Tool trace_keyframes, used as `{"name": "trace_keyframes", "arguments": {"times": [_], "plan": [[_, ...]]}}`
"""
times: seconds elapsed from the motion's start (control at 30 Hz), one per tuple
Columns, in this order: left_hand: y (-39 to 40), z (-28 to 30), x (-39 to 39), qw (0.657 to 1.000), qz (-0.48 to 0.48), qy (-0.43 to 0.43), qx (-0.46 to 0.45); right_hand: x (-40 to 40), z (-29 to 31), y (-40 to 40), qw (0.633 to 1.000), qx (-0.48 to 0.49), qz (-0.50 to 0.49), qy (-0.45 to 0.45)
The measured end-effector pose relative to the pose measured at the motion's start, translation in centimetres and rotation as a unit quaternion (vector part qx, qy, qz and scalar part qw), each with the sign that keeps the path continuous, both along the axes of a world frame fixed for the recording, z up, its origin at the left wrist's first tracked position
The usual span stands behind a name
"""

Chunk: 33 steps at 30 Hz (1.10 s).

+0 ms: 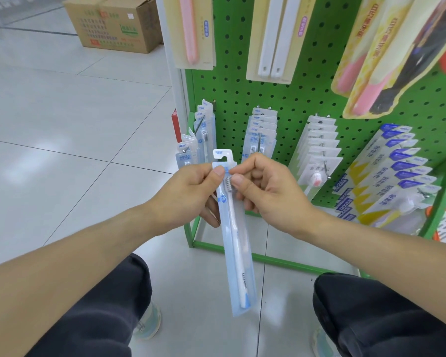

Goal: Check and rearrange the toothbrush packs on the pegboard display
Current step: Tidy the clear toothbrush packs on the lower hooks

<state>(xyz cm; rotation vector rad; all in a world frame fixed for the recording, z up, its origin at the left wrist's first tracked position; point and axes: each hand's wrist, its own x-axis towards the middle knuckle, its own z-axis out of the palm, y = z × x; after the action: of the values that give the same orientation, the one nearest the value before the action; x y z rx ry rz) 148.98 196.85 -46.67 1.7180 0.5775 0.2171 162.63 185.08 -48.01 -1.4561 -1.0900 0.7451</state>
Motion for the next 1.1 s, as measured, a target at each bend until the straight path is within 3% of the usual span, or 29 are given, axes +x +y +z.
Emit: {"name": "trace_keyframes", "arguments": {"times": [0.17, 0.63, 0.83, 1.0, 1.1], "plan": [[0.56, 0.13, -0.51, 0.998, -0.056, 0.009, -0.009, 0.14, -0.08, -0.2, 1.0, 0.018, -0.024, 0.01], [0.84, -0.2, -1.03, 0.999, -0.017, 0.019, -0.021, -0.06, -0.62, 0.24, 0.994, -0.029, -0.056, -0.088], [1.06, 0.34, -0.97, 0.998, 0.032, -0.013, -0.058, -0.32, -0.94, -0.37, 0.974, -0.06, -0.05, -0.214], [0.98, 0.62, -0.88, 0.994, 0.062, -0.05, -0.074, -0.44, -0.57, 0.02, 0.971, -0.115, -0.073, -0.195], [1.1, 0.67, -0.94, 0.993, 0.081, -0.065, -0.054, -0.57, 0.03, -0.22, 0.982, -0.164, -0.006, -0.096]]}}
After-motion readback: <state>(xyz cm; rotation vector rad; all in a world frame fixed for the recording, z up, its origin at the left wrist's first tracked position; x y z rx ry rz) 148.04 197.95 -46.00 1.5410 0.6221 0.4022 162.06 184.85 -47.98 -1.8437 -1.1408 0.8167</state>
